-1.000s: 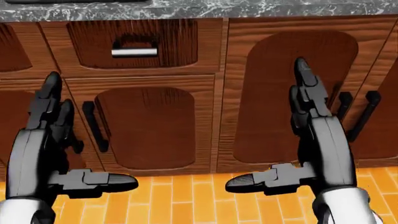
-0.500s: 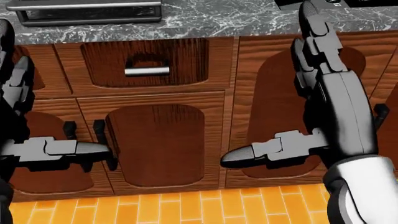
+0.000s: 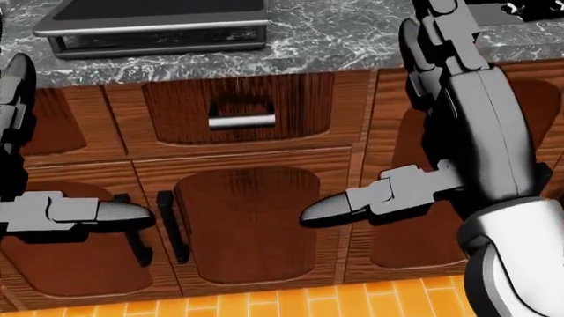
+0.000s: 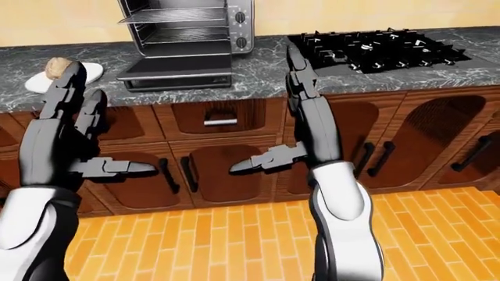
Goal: Place the bread on the top rack of the toaster oven.
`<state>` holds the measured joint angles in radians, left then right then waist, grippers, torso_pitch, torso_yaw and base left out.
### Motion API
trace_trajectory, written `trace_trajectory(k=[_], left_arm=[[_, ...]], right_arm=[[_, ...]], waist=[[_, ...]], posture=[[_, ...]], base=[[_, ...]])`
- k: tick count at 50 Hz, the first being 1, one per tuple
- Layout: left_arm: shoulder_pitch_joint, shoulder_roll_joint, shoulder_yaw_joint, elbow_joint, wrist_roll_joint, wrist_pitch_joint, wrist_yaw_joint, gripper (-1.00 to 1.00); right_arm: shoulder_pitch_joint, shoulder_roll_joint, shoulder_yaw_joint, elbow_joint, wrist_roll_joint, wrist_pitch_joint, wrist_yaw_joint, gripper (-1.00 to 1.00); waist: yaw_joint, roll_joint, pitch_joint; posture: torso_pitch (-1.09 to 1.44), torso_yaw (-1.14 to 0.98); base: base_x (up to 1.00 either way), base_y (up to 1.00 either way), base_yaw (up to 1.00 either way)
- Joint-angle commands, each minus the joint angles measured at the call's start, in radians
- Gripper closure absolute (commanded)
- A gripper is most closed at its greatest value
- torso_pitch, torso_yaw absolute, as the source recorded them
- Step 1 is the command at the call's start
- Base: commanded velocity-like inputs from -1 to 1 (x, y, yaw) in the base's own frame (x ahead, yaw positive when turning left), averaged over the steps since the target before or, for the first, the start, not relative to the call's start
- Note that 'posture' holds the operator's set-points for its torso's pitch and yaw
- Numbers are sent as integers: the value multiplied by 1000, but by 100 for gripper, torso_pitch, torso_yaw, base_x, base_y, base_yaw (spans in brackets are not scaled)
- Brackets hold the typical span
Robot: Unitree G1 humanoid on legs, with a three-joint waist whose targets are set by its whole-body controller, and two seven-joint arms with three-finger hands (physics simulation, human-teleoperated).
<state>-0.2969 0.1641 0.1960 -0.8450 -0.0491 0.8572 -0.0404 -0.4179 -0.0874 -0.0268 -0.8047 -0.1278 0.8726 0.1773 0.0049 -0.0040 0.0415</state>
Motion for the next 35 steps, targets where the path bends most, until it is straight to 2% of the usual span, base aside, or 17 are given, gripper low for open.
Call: trace_trajectory(k=[1, 3, 5, 6, 9, 10, 13, 16, 18, 19, 20, 21, 22, 24, 28, 33, 35], left_arm=[[-18, 4, -1, -17, -1, -27, -1, -100], [-25, 5, 0, -22, -3, -18, 0, -100], [-18, 4, -4, -12, 0, -31, -1, -100], [-28, 5, 0, -18, -3, -16, 0, -100], [-32, 5, -6, -15, -3, -19, 3, -100], [-33, 4, -7, -16, -3, -17, 3, -100], [-46, 13, 9, -31, -10, 4, 4, -100], [-64, 20, 8, -55, -11, 32, 10, -100], [-63, 24, 18, -59, -16, 35, 9, -100], [-59, 25, 23, -50, -12, 26, 14, -100], [-59, 24, 22, -51, -13, 27, 16, -100], [-61, 23, 19, -55, -15, 31, 19, -100], [-59, 23, 16, -54, -15, 28, 19, -100], [-57, 25, 15, -52, -11, 27, 19, -100], [-51, 23, 8, -49, -4, 18, 17, -100], [-46, 20, 11, -47, 0, 10, 15, -100], [-41, 17, 11, -46, 0, 4, 13, -100]], right_arm=[[-4, 0, 4, -13, -3, -34, -9, -100], [6, 0, -11, 0, 2, -60, -10, -100], [21, 5, -7, 3, 5, -74, -17, -100], [18, 3, -4, 3, 4, -70, -17, -100], [0, 3, 16, 20, -3, -73, -21, -100], [-4, 3, 12, 22, -3, -72, -18, -100], [-30, -9, -4, -17, -4, -23, -10, -100], [-75, -15, 4, -13, -8, 4, -1, -100], [-65, -11, 7, -18, -10, -5, -1, -100], [-65, -12, 3, -11, -12, -12, -2, -100], [-75, -15, 4, -9, -15, -6, 0, -100], [-90, -16, -1, -18, -15, 9, 2, -100], [-93, -18, -2, -22, -15, 12, 3, -100], [-77, -31, -5, -30, -27, 11, 7, -100], [-63, -25, 0, -26, -31, -6, 5, -100], [-63, -14, 0, -16, -30, -20, 6, -100], [-63, -11, 3, -24, -29, -19, 8, -100]], waist=[[-2, -1, -6], [1, -46, -15], [-13, -33, -17], [-6, -48, -15], [-13, -45, -31], [-16, -38, -25], [-23, -8, -15], [-25, 31, -20], [-29, 83, -38], [-27, 132, -51], [-16, 86, -33], [-20, 94, -16], [-15, 89, -12], [-14, 67, -20], [-9, 50, -10], [0, 29, -14], [-2, 8, -18]], posture=[[0, 0], [0, 0], [0, 0], [0, 0], [0, 0], [0, 0], [0, 0], [0, 0], [0, 0], [0, 0], [0, 0], [0, 0], [0, 0], [0, 0], [0, 0], [0, 0], [0, 0]], base=[[19, 34, 0], [18, 34, 0], [18, 44, 0], [18, 47, 0], [18, 47, 0], [19, 48, 0], [18, 49, 0], [21, 65, 0], [22, 68, 0], [23, 68, 0], [23, 68, 0], [23, 66, 0], [23, 67, 0], [23, 51, 0], [23, 45, 0], [23, 46, 0], [23, 36, 0]])
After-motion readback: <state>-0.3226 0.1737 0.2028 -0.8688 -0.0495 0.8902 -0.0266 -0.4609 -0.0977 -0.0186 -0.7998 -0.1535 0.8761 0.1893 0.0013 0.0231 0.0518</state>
